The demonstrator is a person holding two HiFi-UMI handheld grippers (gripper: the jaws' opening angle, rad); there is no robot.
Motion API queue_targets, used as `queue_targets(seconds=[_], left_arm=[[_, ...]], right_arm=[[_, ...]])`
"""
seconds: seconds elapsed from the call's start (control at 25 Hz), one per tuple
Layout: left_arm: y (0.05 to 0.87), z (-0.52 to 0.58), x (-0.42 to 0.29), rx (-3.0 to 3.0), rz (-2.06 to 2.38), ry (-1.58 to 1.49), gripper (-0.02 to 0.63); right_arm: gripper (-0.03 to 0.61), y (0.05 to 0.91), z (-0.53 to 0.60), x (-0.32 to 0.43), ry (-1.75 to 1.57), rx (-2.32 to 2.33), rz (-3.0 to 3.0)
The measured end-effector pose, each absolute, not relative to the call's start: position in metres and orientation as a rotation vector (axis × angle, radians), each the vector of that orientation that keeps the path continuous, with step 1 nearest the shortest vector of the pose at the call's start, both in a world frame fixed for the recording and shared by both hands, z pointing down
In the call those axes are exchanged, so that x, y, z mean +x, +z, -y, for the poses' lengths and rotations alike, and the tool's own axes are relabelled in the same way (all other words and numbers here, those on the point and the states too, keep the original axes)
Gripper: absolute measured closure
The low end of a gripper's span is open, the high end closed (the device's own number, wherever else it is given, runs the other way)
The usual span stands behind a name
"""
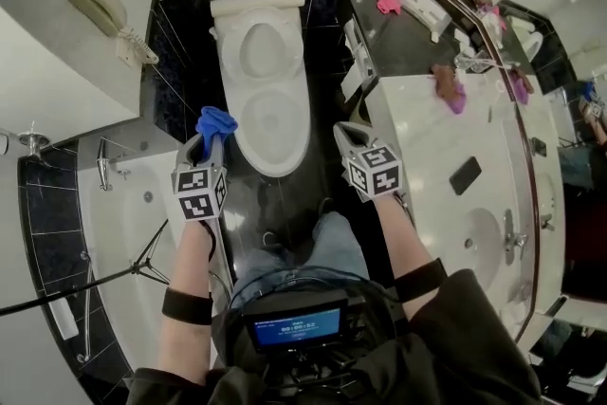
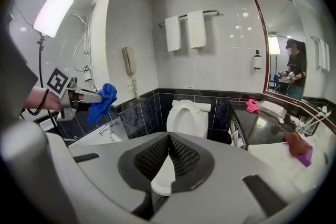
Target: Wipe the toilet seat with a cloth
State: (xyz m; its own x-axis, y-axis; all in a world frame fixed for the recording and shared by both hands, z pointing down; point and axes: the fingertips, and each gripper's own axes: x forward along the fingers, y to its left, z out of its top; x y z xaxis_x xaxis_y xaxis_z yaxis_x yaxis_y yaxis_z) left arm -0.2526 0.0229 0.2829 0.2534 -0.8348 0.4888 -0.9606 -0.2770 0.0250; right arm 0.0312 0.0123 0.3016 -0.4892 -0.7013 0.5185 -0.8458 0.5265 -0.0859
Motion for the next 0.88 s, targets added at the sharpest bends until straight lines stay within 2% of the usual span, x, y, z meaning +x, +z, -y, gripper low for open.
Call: queue_targets(seconds=[0.4, 0.88], left_arm=[[0.268, -0.097, -0.255, 2.106, 1.768, 0.524, 0.549], [0.258, -0.161, -0.218, 2.045, 1.843, 0.496, 0.549]], right_arm=[[0.575, 0.285, -0.048, 0.085, 0.458, 1.278, 2.348], [0.575, 0.291, -0.096, 0.110, 0.460, 1.167, 2.406]])
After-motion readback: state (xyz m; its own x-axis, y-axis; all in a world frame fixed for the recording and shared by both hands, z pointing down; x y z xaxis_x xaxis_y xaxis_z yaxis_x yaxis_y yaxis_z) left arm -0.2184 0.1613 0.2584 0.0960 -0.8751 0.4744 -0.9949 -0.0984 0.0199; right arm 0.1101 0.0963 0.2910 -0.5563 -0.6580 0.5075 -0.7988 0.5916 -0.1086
